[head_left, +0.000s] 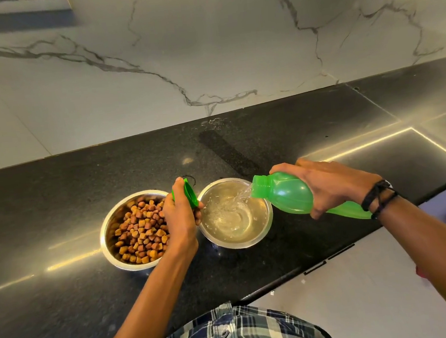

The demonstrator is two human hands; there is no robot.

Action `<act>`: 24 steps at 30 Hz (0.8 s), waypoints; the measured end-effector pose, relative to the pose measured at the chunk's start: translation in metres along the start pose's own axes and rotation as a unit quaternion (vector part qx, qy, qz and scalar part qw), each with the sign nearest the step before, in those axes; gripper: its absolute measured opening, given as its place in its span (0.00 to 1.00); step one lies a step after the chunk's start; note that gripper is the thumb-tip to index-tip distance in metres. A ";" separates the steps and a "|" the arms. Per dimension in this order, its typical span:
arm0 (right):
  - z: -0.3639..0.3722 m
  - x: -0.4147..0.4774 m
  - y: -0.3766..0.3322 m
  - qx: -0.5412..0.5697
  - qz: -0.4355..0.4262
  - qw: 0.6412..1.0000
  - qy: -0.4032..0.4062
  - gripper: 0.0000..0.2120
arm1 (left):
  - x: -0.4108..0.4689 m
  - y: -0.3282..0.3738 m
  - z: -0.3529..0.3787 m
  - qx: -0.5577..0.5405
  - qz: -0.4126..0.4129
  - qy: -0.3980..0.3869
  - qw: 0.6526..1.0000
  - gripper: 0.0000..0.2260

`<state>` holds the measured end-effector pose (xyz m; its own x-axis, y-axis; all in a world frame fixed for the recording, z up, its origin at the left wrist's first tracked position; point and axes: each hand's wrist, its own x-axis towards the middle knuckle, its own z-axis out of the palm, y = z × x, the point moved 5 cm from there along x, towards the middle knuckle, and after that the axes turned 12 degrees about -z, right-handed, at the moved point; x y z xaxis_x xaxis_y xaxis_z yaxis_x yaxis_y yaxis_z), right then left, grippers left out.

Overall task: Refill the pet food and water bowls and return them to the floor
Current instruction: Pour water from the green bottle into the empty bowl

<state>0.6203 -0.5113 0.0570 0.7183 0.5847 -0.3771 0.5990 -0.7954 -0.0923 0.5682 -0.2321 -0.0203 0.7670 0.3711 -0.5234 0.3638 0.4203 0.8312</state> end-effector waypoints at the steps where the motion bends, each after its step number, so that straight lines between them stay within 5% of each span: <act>1: 0.000 0.000 0.000 0.000 0.000 1.000 -0.001 0.59 | 0.000 0.000 0.000 0.000 0.000 0.000 1.000 0.17; 24: 0.001 0.000 -0.001 0.010 0.002 1.000 -0.010 0.59 | 0.005 -0.001 0.002 0.006 -0.002 -0.007 1.000 0.19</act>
<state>0.6193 -0.5101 0.0562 0.7132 0.5786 -0.3957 0.5892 -0.8006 -0.1086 0.5724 -0.2322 -0.0235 0.7731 0.3573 -0.5241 0.3729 0.4125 0.8312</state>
